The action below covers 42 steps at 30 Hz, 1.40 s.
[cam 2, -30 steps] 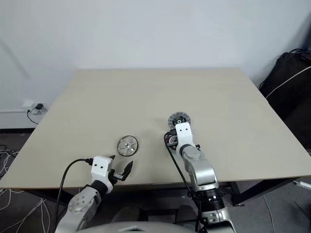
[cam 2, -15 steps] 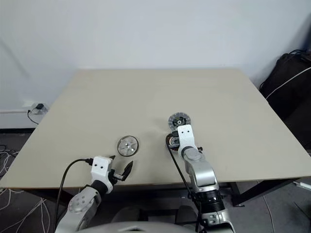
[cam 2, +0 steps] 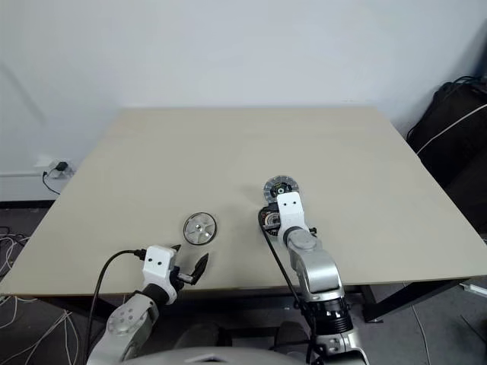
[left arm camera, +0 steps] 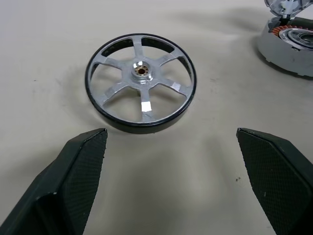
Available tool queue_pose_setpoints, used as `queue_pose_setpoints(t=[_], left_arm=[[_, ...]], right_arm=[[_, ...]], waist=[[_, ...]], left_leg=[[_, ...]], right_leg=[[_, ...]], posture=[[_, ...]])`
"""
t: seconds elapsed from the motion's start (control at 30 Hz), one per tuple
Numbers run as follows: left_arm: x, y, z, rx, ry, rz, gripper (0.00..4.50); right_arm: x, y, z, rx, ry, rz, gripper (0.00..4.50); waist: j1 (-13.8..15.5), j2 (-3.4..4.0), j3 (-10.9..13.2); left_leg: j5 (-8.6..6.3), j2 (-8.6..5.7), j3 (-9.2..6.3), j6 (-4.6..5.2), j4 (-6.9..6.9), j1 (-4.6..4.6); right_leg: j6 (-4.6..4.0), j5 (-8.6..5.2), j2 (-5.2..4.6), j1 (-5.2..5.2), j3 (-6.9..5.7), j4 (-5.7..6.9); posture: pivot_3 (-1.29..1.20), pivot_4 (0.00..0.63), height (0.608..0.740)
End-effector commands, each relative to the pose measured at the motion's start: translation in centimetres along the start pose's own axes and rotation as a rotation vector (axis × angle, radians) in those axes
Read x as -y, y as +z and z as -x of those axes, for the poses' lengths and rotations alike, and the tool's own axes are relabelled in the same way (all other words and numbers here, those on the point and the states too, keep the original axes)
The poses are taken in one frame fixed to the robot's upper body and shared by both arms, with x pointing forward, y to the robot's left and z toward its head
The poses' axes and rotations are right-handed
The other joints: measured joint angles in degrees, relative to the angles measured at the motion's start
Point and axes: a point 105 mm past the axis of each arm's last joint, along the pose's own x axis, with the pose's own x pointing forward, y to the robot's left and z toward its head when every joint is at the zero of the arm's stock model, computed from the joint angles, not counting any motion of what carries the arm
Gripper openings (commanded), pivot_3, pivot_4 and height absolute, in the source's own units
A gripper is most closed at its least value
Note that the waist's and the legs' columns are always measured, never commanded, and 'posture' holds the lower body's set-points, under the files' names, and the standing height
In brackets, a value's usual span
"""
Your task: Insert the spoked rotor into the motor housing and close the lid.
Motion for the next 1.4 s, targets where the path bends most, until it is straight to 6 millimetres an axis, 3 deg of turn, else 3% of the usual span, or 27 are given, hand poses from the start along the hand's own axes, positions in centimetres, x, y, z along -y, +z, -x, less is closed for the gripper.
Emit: queue_pose_setpoints(t=[0.03, 0.13, 1.23, 1.33, 1.4], left_arm=[[0.4, 1.0, -0.2, 0.041, -0.009, -0.004, 4.50], [0.4, 1.0, -0.2, 0.042, -0.008, -0.002, 4.50], [0.4, 0.8, 0.2, 0.046, 0.021, 0.017, 4.50], [0.4, 0.8, 0.2, 0.047, 0.026, 0.019, 4.50], [0.4, 0.8, 0.2, 0.047, 0.027, 0.020, 4.50]], right_arm=[[-0.2, 2.1, 0.5, 0.057, -0.007, 0.005, 1.18], [-0.1, 2.2, 0.3, 0.049, -0.020, 0.006, 2.17], [0.4, 0.4, -1.1, -0.138, -0.059, 0.051, 2.17], [0.5, 0.4, -1.1, -0.143, -0.058, 0.042, 1.63], [0.5, 0.4, -1.1, -0.144, -0.059, 0.034, 0.95]], waist=[[0.00, 0.00, 0.00], [0.03, 0.02, 0.01], [-0.18, 0.00, 0.00], [-0.18, 0.01, 0.01], [-0.19, -0.01, -0.01]], left_leg=[[0.00, 0.00, 0.00, 0.00, 0.00, 0.00], [0.00, 0.00, 0.00, 0.00, 0.00, 0.00], [0.00, -0.01, 0.01, 0.00, 0.00, 0.02], [0.00, 0.00, 0.01, 0.00, 0.00, 0.03], [0.00, 0.00, 0.00, 0.00, 0.00, 0.02]], right_leg=[[0.00, 0.00, 0.00, 0.00, 0.00, 0.00], [0.00, 0.00, -0.01, 0.00, -0.01, 0.01], [0.00, 0.00, 0.02, 0.02, -0.01, 0.01], [0.00, 0.00, 0.02, 0.02, -0.02, 0.01], [0.00, 0.00, 0.02, 0.02, -0.01, 0.02]], posture=[[0.00, 0.000, 0.740], [0.00, 0.000, 0.740], [0.00, 0.000, 0.740], [0.00, 0.000, 0.740], [0.00, 0.000, 0.740]])
